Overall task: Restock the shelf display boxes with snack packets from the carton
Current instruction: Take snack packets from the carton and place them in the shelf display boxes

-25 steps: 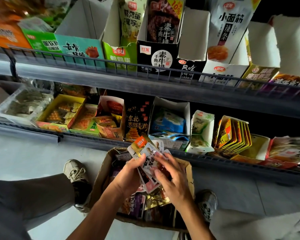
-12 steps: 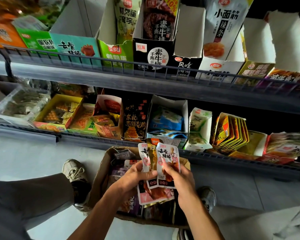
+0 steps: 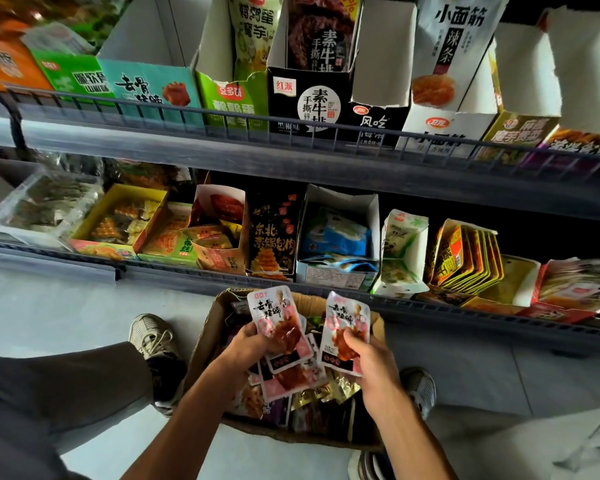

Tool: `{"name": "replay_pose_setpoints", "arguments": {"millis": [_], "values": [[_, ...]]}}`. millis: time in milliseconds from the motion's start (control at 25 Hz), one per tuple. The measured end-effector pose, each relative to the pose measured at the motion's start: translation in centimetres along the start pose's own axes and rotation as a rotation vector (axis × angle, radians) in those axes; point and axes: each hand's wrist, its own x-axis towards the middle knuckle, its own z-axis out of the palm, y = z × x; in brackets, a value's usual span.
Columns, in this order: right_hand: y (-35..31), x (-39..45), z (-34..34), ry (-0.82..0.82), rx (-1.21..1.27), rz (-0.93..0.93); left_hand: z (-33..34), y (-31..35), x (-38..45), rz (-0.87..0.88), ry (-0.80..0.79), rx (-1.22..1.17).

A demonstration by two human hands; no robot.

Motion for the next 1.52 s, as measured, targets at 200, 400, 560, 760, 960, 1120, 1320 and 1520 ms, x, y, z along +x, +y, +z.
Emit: {"name": "replay_pose_setpoints", "arguments": {"millis": [200, 400, 560, 760, 960, 1120, 1320, 1520], "values": [[-1.4, -1.7, 1.0, -0.110, -0.239, -0.181, 1.0, 0.8, -0.7, 0.159, -0.208, 0.188], [-2.0, -2.0, 1.5, -0.121, -0.095, -0.235, 1.7, 1.8, -1.9, 0.180, -0.382, 0.335], [-4.0, -0.9, -0.8, -0.104, 0.467, -0.115, 1.1, 1.7, -1.3, 0.225, -0.345, 0.110], [-4.3, -1.9, -0.8, -0.295, 0.563, -0.018, 1.1, 0.8, 0.8, 0.154, 0.070, -0.444], [-2.9, -2.4, 1.3, -0.292, 0.423, -0.003, 2.6, 1.7, -0.6, 0.192, -0.163, -0.423], [-3.4, -2.4, 1.3, -0.209, 0.220, -0.104, 3.1, 1.8, -0.9, 0.158, -0.395, -0.348], [-4.0, -4.6, 2.3, -0.260, -0.292, -0.456, 5.1, 3.3, -1.9, 0.308, -0.220, -0.009], [-7.3, -7.1, 2.9, -0.342, -0.282, -0.591, 7.2, 5.9, -3.6, 0.451, -0.053, -0.074]]}}
